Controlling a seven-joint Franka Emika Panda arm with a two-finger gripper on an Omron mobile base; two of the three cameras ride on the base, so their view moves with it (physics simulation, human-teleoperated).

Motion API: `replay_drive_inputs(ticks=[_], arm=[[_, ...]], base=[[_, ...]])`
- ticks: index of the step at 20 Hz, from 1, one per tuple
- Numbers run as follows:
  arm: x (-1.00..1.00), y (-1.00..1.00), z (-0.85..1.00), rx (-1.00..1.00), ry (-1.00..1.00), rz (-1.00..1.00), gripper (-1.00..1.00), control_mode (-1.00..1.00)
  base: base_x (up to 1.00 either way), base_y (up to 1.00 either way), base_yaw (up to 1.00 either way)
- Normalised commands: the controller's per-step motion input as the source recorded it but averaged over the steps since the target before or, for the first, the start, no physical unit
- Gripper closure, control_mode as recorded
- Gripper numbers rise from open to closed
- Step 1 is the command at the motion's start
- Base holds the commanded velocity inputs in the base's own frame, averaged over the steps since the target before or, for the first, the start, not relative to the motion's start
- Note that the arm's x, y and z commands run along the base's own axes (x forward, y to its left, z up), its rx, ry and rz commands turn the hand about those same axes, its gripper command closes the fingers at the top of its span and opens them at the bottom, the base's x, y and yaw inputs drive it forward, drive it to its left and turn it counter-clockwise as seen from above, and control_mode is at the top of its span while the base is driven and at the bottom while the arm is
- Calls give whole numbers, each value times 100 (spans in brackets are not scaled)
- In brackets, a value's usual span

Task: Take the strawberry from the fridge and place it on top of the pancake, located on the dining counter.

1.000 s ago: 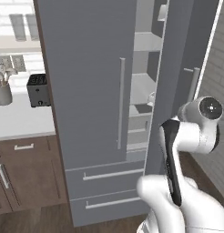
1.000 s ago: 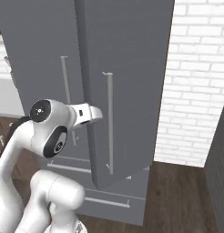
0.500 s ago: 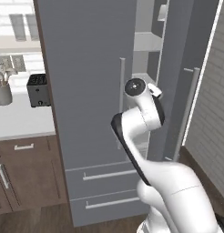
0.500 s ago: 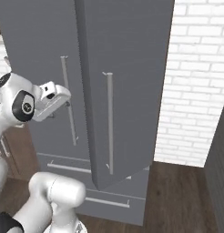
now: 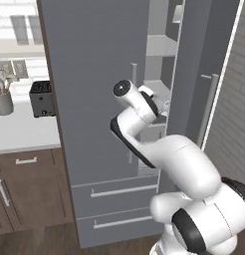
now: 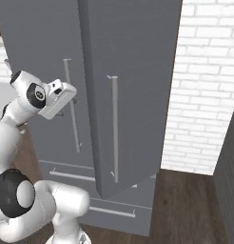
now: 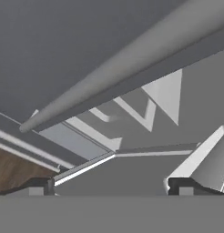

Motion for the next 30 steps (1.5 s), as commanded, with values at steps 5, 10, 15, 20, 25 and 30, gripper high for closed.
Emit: replay_drive_inputs(ticks=[5,10,15,20,25,30], arm=[[58,-42,-13,0,0,-1,-100,-100],[60,-49,-14,0,0,-2,-100,-100],[36,-36,-3,0,0,0,-100,-100],[-49,-57,2,0,-7,0,-100,-100],[-100,-61,16,0,-21,0,-100,-100],[-93,-77,30,0,-12,-2,-100,-100]], base=[[0,0,0],[0,0,0],[0,0,0],[0,0,0],[0,0,0],[0,0,0]])
